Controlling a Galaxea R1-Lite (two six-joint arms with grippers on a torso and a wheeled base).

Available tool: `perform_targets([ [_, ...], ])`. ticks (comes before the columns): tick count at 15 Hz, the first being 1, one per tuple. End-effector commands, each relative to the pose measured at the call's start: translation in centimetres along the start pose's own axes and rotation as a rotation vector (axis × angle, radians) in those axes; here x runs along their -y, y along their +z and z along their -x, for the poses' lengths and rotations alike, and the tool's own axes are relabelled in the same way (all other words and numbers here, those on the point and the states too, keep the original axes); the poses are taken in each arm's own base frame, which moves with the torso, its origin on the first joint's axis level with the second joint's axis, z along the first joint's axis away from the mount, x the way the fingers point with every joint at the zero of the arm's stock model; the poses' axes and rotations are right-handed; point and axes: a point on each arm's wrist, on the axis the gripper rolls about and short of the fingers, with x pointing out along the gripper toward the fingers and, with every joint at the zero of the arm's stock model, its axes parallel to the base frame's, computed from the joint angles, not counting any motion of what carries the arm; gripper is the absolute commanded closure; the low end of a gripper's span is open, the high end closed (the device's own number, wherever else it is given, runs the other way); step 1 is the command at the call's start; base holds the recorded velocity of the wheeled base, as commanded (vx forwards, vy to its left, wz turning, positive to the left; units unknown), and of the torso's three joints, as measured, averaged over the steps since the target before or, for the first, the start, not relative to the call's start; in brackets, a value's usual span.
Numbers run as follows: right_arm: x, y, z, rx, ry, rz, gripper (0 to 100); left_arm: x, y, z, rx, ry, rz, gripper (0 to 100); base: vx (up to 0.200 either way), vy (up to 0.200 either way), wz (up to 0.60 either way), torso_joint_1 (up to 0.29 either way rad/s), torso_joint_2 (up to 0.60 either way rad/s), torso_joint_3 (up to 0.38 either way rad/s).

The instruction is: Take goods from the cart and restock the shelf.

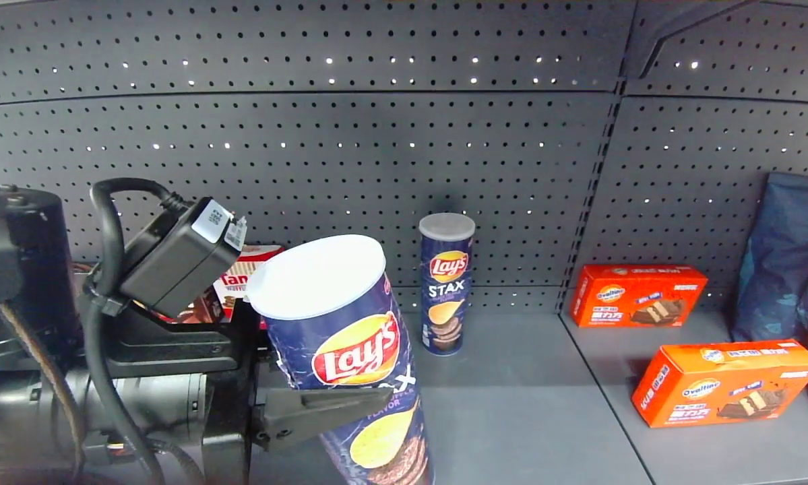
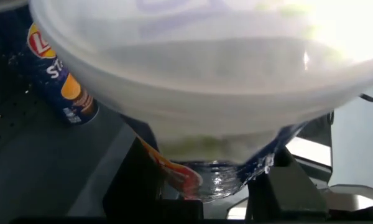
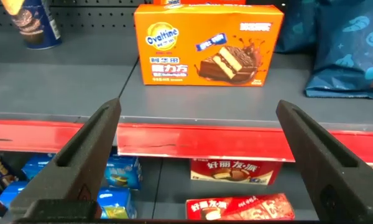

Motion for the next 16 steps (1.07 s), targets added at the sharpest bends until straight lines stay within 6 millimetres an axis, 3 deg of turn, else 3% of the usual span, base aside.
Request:
perform_targets([
  [1,0.0,0.0,0.0,-0.003,0.004,0.003,0,0.0,-0.1,0.0,-0.003,0.002,0.003,100,0.0,0.0,0.0,0.0,0.0,0.0],
  [6,0.0,0.7,0.1,0.011,0.012,0.002,0,-0.2,-0.3,-0.1,-0.011,0.004,0.009,100,0.0,0.0,0.0,0.0,0.0,0.0],
  [7,0.0,6.3,0.1,0.073,0.033,-0.028,0,-0.2,-0.4,-0.1,-0.013,0.007,0.011,100,0.0,0.0,0.0,0.0,0.0,0.0],
  [8,0.1,11.1,-2.0,0.034,0.046,-0.103,0,-0.4,-0.5,-0.1,-0.016,0.014,0.016,100,0.0,0.0,0.0,0.0,0.0,0.0],
  [9,0.1,12.8,-2.3,0.05,0.054,-0.077,0,-0.7,-0.9,-0.4,-0.032,0.016,0.028,100,0.0,0.0,0.0,0.0,0.0,0.0],
  [14,-0.7,13.4,-6.7,-0.077,0.292,0.016,0,-1.3,-1.4,-0.6,-0.051,0.032,0.048,100,0.0,0.0,0.0,0.0,0.0,0.0],
  [15,-0.8,13.4,-6.8,-0.08,0.3,0.016,0,-1.3,-1.4,-0.6,-0.051,0.034,0.048,100,0.0,0.0,0.0,0.0,0.0,0.0],
  [16,-1.5,14.0,-8.7,-0.106,0.373,0.02,0,-2.1,-1.7,-0.6,-0.057,0.06,0.061,100,0.0,0.0,0.0,0.0,0.0,0.0],
])
